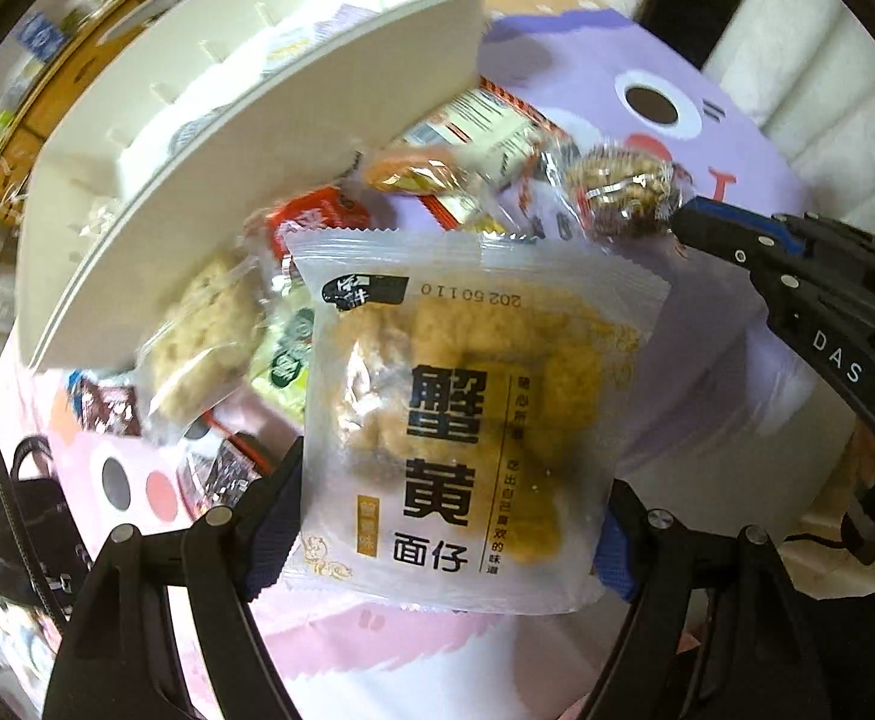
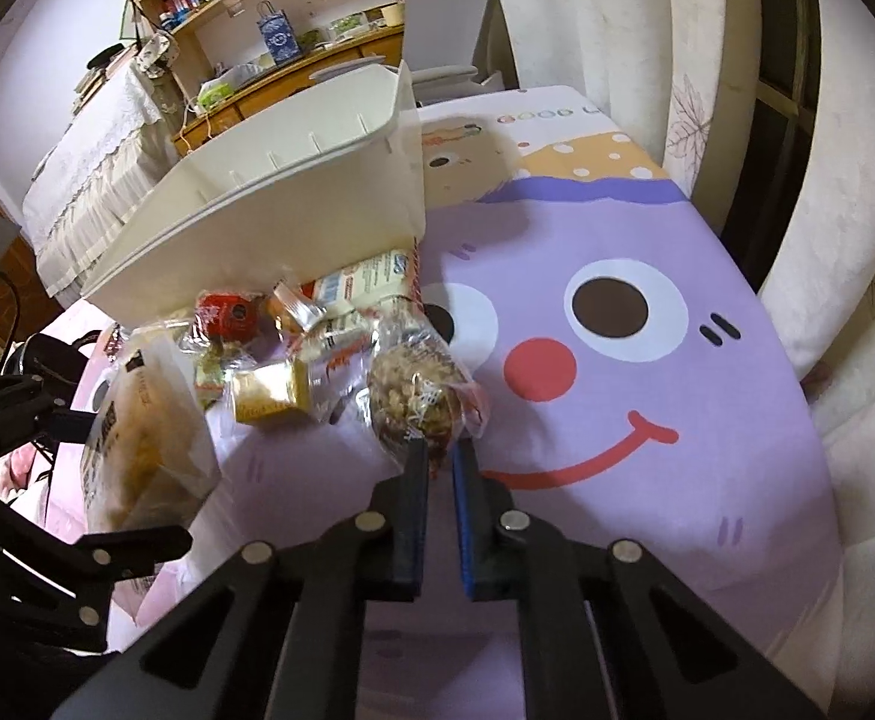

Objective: Organize snacks
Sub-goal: 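Grasp the yellow crab-roe bag with the left tool while the right tool approaches the nut bag, then carry the crab-roe bag into the tray with the left tool while the right tool carries the nut bag there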

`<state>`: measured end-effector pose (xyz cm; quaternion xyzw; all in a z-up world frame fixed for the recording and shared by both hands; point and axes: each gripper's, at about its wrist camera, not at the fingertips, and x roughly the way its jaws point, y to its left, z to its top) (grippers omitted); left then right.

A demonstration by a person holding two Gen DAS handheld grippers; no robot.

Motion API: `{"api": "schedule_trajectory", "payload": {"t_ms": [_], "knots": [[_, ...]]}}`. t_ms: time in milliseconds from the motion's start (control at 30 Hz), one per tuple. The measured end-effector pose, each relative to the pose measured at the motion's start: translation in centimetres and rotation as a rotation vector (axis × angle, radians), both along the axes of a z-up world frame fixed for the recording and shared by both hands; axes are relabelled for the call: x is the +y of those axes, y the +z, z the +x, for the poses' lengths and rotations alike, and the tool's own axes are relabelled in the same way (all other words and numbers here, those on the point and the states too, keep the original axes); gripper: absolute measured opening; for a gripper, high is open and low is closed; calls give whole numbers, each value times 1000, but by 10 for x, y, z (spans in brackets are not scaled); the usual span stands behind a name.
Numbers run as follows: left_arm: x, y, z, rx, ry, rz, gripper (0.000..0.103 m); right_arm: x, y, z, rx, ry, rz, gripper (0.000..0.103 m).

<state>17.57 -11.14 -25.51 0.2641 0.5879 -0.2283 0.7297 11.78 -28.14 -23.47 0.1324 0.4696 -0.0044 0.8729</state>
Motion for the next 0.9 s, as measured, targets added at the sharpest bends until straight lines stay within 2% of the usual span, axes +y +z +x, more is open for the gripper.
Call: {"api": "schedule_trajectory", "payload": {"t_ms": [167, 200, 367, 567, 667, 700, 733, 800, 900], "knots": [[13, 16, -6, -31, 77, -30, 79, -3, 13, 0, -27, 33, 0, 4], [13, 20, -7, -39, 94, -37, 79, -4, 15, -1, -33, 37, -1, 1], [18, 41, -10, -77, 164, -70, 79, -7, 34, 0, -83, 78, -22, 0], [23, 72, -11, -119, 227, -101, 79, -11, 38, 9, -71, 120, -17, 2], [30, 81, -14, -136, 260, -113, 79, -7, 29, 17, -13, 157, -28, 14], [34, 84, -15, -142, 274, -118, 79, -6, 26, 18, -3, 164, -28, 26], [38, 87, -15, -146, 286, -123, 79, -4, 23, 20, 11, 173, -29, 41], [45, 93, -17, -154, 308, -126, 79, 0, 17, 23, 36, 186, -39, 57], [56, 100, -18, -170, 342, -132, 79, 8, 7, 28, 80, 218, -72, 61]]}}
